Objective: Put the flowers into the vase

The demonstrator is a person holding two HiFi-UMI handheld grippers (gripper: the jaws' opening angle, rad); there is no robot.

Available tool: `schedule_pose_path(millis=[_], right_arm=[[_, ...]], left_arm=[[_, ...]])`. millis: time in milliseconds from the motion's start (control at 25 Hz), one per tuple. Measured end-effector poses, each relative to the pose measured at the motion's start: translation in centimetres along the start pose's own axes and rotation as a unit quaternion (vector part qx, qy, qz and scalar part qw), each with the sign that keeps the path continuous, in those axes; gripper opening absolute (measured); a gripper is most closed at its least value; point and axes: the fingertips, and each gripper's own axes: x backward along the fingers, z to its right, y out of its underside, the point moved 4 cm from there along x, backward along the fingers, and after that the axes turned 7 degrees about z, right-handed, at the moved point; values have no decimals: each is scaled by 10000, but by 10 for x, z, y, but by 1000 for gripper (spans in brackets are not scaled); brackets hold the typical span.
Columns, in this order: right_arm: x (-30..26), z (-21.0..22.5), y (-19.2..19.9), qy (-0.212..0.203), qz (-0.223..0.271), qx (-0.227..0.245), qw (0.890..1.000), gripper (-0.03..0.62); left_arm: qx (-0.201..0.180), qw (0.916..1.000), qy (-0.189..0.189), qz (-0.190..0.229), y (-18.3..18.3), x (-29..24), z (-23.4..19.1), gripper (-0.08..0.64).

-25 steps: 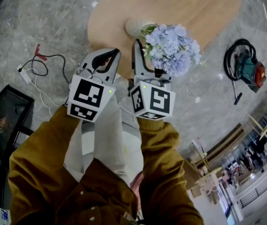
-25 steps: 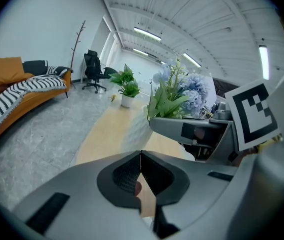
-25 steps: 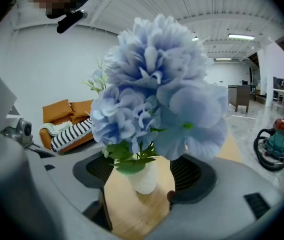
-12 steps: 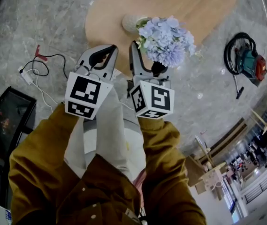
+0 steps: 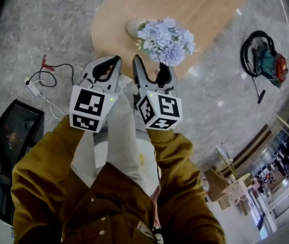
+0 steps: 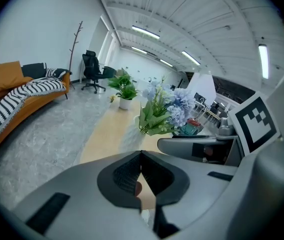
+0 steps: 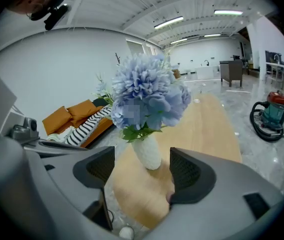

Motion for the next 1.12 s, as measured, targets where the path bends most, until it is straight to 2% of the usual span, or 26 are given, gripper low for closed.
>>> schedule_pose_path(millis=[240,280,400,520,760,880,1120], right_arm=[[25,-4,-2,-40,-365,-277,9989,321],[29,-7,-3,-49,-455,-373,9983,304],[46,-18,-7,41,-691,-647,9955,153],[69,-31,-19,76,-758,-793,9939,64],[111,-54,-66,-35,-789,-716,9943,35],[128,-68,-85,-4,-853,-888,9924,23],[155,-88,-130,87,-581,-1156,9915,8]], left_arm=[[-11,10000,-7,30,-17,19,12,2],[-10,10000,-11,37,-21,22,15,2],[-28,10000,25,37,-34,35,24,2],[-157,9998,97,12,-48,53,38,2],[-316,9992,237,68,-84,90,67,2],[-246,9992,305,-47,-96,105,77,2],[-354,9972,607,-273,-132,137,95,2]])
